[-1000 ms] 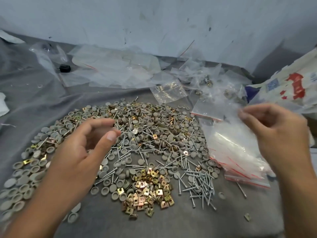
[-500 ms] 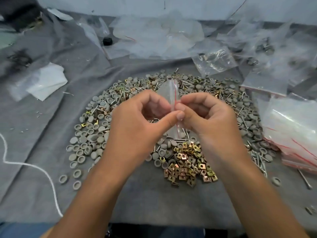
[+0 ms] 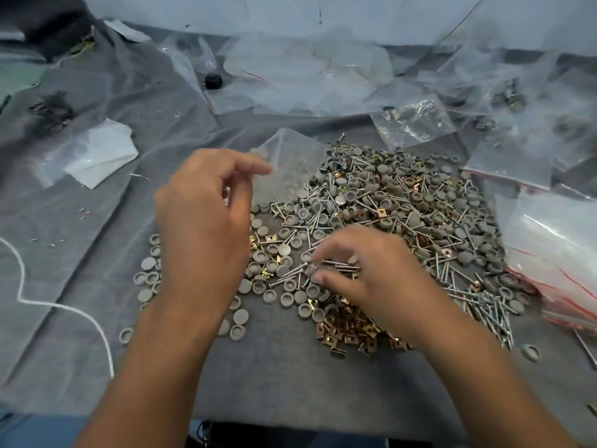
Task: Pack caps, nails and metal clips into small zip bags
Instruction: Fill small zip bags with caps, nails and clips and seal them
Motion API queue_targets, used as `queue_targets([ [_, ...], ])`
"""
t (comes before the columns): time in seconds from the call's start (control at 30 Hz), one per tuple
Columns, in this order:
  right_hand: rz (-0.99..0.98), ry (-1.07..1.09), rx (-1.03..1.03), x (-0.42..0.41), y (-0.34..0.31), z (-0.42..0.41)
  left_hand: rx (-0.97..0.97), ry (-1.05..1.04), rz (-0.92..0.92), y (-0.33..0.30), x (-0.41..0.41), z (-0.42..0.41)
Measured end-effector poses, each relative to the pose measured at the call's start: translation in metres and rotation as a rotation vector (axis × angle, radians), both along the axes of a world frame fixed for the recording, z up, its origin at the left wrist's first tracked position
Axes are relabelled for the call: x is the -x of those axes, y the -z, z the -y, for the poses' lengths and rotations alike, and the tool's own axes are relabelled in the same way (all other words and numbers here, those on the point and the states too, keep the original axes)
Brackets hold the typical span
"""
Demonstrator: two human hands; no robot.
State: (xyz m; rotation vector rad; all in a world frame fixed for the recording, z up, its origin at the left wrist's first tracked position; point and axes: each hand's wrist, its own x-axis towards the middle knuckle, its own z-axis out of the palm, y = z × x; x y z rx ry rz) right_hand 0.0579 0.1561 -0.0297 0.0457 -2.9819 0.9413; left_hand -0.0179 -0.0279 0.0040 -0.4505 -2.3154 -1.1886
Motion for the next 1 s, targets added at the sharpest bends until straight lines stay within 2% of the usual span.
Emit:
queue_targets([
  [0.03, 0.041, -0.063, -0.16, 0.0, 0.004, 0.003, 0.063, -0.003, -0.039, 0.001, 0.0, 0.0],
  [0.07, 0.052, -0.093, -0.237, 0.0, 0.007, 0.006, 0.113, 0.003, -0.067, 0.002, -0.001, 0.0],
  [0.17, 0.023, -0.097, -0.259, 0.001, 0.008, 0.015, 0.198, 0.063, -0.076, 0.006, -0.001, -0.004],
  [0.4, -0.076, -0.054, -0.397, -0.003, 0.01, 0.024, 0.334, 0.203, 0.032, 0.011, -0.007, -0.01],
  [0.63, -0.021, 0.013, -0.121, 0.005, 0.015, 0.009, 0.313, 0.213, 0.061, 0.01, -0.006, -0.009],
  [0.7, -0.033, 0.021, 0.019, 0.002, 0.01, 0.003, 0.317, 0.219, 0.096, 0.01, -0.006, -0.01],
  [0.77, -0.138, 0.026, 0.214, -0.002, 0.0, -0.001, 0.339, 0.231, 0.133, 0.01, -0.006, -0.01],
  [0.87, -0.407, 0.023, 0.424, -0.004, -0.018, -0.001, 0.37, 0.241, 0.184, 0.009, -0.008, -0.012],
  [0.93, -0.534, 0.045, 0.41, -0.002, -0.021, 0.002, 0.369, 0.253, 0.195, 0.007, -0.01, -0.015],
  [1.0, -0.598, 0.071, 0.254, 0.002, -0.018, 0.005, 0.357, 0.268, 0.194, 0.004, -0.013, -0.018],
])
